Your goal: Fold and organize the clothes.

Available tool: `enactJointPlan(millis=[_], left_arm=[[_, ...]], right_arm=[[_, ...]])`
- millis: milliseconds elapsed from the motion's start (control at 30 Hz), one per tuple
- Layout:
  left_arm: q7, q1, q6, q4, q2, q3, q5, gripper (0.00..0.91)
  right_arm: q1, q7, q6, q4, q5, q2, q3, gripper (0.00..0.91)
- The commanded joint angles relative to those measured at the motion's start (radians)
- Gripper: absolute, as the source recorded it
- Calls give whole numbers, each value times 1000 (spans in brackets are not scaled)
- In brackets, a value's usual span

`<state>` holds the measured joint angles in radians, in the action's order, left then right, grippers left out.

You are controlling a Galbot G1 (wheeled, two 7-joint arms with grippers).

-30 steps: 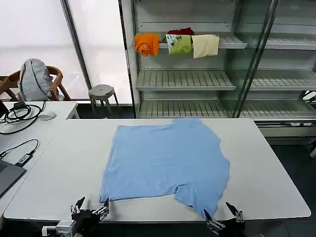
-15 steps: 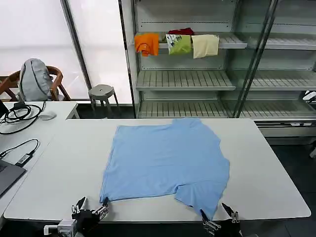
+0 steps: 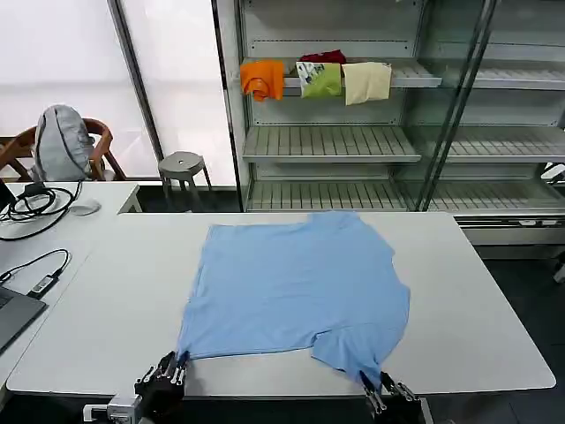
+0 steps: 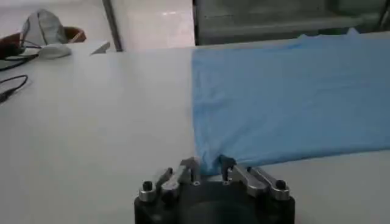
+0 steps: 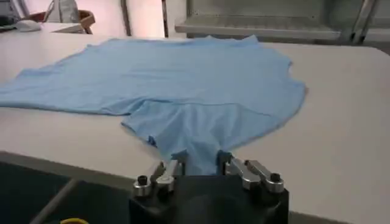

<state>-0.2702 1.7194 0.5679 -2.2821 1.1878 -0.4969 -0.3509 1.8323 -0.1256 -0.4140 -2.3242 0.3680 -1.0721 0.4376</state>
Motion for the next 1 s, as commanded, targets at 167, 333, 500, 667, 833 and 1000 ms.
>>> enactJointPlan(millis=[167,333,500,667,833,1000], left_arm=[[65,-46,-53,-18,-7,-15,-7,20],[113,-115,-97,-1,-41,-27,-37,20],[140,-222,-83,42,-54,-35,-120,20],[186,-337,-94,120,-52,-16,-120,20],[202,-411,-92,202,-45,5,-141,20],[201,-474,-75,285,-51,3,-219,20]], right_arm=[[-55,-4,24,-25,-8,1,15,0],[-154,-14,-22,-47,-1,9,39,0],[-277,-19,-87,0,33,8,43,0],[-402,-18,-117,74,54,2,30,0],[-513,2,-129,159,55,-9,13,0],[-596,18,-123,225,56,-22,-16,0]])
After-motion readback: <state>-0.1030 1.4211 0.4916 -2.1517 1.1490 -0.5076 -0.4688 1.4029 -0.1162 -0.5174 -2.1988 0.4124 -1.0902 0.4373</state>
